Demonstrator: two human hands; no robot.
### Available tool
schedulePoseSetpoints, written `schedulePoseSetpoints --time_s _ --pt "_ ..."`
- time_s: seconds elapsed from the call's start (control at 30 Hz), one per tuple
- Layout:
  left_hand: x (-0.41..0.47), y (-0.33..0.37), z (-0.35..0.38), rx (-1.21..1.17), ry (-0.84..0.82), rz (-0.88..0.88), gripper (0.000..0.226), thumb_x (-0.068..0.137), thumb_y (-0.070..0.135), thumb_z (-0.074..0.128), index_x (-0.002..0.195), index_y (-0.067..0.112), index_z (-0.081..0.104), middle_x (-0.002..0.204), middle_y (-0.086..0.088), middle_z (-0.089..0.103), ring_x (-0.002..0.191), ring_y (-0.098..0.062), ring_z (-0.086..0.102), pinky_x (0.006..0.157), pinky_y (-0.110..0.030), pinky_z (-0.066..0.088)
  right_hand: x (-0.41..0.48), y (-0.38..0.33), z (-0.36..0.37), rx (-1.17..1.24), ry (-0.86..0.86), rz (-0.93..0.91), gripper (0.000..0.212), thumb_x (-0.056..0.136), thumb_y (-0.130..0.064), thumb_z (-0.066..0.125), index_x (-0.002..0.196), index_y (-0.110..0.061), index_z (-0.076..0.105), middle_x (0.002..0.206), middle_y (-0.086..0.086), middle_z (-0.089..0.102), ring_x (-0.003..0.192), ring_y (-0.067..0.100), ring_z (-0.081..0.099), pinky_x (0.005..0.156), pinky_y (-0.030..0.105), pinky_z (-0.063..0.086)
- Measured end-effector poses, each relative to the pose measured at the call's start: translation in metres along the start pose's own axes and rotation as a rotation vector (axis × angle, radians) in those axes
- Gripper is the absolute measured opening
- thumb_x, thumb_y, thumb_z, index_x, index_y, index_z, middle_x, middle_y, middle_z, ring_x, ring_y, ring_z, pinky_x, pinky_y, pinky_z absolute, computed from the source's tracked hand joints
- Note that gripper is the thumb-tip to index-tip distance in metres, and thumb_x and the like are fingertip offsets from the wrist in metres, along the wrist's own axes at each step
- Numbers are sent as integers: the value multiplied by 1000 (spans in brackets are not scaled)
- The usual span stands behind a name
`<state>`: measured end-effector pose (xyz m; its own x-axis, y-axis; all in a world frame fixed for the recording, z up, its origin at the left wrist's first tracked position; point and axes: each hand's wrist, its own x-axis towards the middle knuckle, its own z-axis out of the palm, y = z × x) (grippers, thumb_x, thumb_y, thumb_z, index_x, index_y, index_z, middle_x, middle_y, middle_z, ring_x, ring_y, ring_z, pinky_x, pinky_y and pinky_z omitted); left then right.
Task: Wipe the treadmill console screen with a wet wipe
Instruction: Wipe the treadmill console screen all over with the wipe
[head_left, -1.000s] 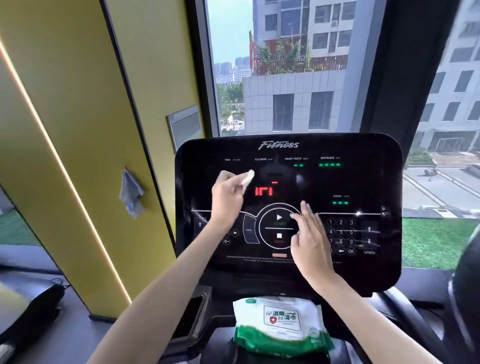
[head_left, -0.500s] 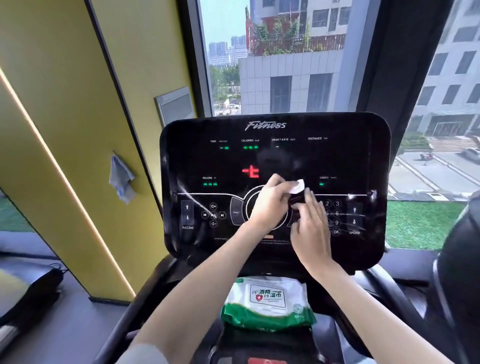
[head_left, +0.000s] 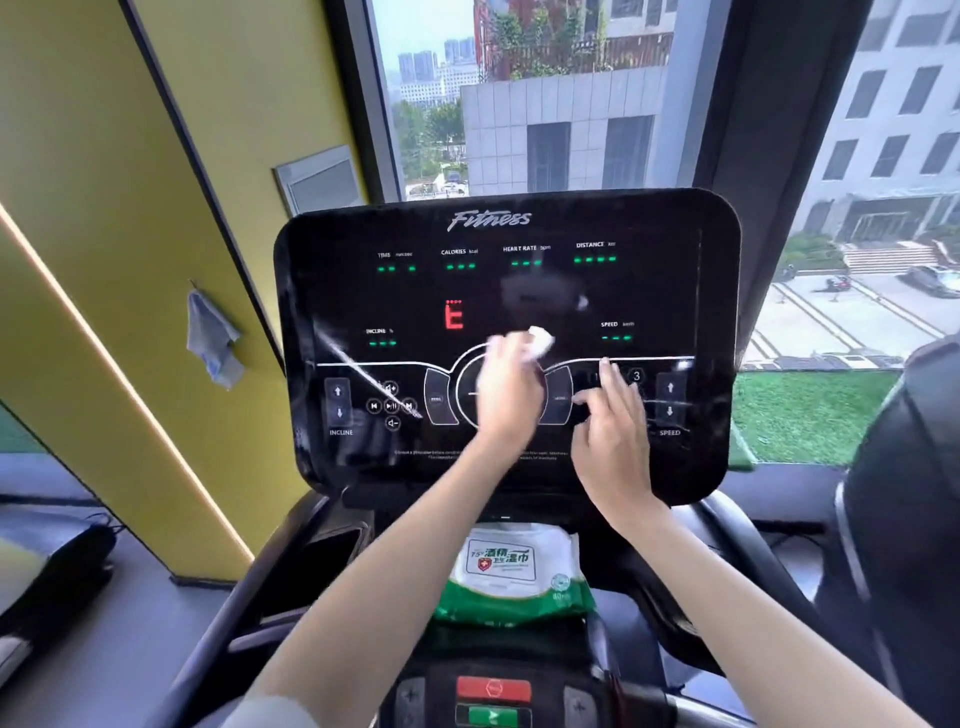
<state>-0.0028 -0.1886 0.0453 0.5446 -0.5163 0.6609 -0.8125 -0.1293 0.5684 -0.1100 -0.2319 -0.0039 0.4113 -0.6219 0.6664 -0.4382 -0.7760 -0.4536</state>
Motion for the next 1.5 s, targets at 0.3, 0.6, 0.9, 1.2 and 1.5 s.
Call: schedulePoseSetpoints --time_s 0.3,0.6,0.9,1.2,1.5 --pt "52 -36 -60 -51 355 -348 26 89 2 44 109 8 60 108 -12 50 85 -27 56 75 -29 43 -19 13 -8 -65 -4 4 28 66 17 53 83 -5 57 138 28 42 133 36 36 111 48 27" --pt "-14 -2 21 122 -408 380 39 71 -14 53 101 7 66 96 -11 57 85 -31 59 75 -38 51 -30 21 -7 -67 12 64 25 70 14 49 86 -2 61 136 25 45 129 36 39 109 47 29" --pt "26 -19 -32 46 47 150 26 83 -6 50 101 5 66 91 -11 53 74 -20 55 64 -32 47 -50 32 -18 -149 47 120 19 63 13 59 61 -5 57 103 20 58 97 36 54 86 44 44" --pt "-65 -19 12 149 -710 519 35 75 -11 51 100 7 69 95 -12 58 84 -31 62 67 -39 54 -55 39 -25 -155 79 132 16 67 9 51 65 -6 59 87 12 55 84 32 50 79 34 36" --pt "-37 -21 3 228 -232 230 26 73 -11 52 92 2 63 92 -16 57 73 -34 59 60 -38 51 -58 48 -24 -67 10 175 37 65 17 53 91 -8 61 84 6 63 86 27 56 85 34 40"
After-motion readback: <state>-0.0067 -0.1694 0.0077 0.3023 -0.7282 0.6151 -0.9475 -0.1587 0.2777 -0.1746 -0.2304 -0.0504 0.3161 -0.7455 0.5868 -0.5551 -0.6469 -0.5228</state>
